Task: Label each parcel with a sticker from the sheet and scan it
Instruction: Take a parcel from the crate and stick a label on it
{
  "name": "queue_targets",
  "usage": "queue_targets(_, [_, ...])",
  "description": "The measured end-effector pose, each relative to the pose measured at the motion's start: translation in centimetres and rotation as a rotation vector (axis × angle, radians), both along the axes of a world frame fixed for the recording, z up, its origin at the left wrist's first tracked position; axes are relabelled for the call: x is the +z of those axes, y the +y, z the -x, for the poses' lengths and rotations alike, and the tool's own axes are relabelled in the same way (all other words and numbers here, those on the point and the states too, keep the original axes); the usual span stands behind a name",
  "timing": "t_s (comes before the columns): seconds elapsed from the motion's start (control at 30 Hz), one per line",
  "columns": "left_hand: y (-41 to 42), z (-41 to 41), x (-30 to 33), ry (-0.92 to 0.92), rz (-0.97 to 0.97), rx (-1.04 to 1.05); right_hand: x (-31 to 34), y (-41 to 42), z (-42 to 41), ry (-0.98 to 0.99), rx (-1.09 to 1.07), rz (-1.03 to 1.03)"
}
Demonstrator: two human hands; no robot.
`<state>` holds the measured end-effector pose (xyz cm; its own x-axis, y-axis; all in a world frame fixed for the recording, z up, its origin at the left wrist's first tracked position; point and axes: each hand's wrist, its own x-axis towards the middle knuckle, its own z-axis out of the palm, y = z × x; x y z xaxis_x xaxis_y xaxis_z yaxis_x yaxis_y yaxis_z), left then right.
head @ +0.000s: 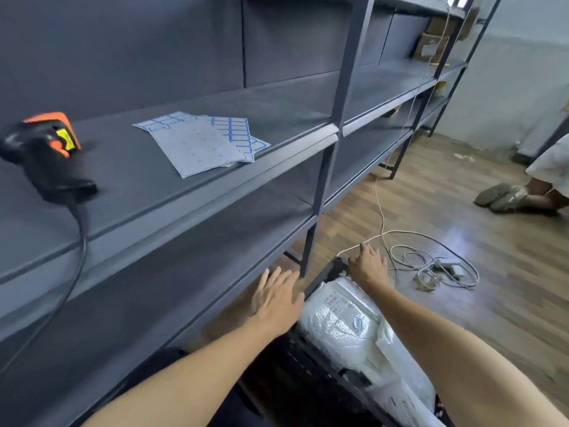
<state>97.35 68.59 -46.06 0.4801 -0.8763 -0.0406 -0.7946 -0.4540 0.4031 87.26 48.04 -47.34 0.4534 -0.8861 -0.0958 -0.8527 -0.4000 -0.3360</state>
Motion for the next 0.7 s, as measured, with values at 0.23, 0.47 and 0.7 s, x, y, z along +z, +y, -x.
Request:
queue_targets(0.23, [2.1,-5.3,13.5,-0.229,0.302,0.06,14.5,4.0,-9.6,-0.169,0.216,0.236])
queue_targets(0.47, [14.5,-11.9,21.6,-0.42,0.356,0.418,24.3,15.6,-20.9,-0.296,0.568,0.351])
queue_targets(0.7, [32.3,-14.8,21.8,-0.481,0.148,0.875,27.6,32.8,-28.0,-0.385,1.024,0.372])
